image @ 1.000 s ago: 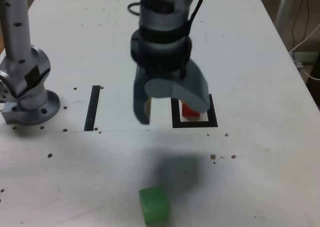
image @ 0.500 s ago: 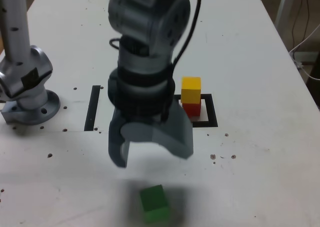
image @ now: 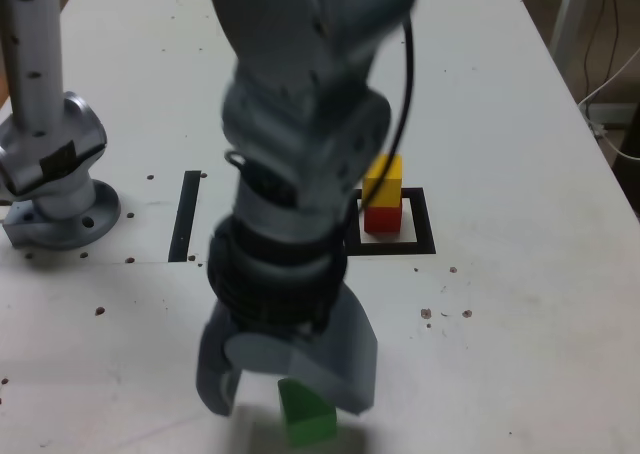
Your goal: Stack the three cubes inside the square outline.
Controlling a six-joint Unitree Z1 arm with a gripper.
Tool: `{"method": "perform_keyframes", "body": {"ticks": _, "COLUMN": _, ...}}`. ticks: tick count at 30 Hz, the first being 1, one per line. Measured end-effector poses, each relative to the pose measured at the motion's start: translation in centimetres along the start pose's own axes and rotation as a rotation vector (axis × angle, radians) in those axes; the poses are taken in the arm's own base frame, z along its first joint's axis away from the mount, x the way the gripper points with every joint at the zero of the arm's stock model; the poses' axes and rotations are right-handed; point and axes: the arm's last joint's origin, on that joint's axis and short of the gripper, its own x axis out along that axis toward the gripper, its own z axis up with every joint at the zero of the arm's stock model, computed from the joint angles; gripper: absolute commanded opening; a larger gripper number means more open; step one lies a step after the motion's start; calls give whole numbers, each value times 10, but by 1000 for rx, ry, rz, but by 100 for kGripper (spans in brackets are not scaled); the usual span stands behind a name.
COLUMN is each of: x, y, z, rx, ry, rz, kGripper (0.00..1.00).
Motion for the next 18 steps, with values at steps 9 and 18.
{"method": "perform_keyframes", "body": {"ticks": 9, "x": 26, "y": -3, "z": 30, "rx": 51, "ry": 61, "rz": -41, "kGripper": 87}}
{"method": "perform_keyframes", "body": {"ticks": 18, "x": 34, "y": 6, "z": 40, "rx": 47, "ry": 94, "rz": -56, "kGripper": 25}}
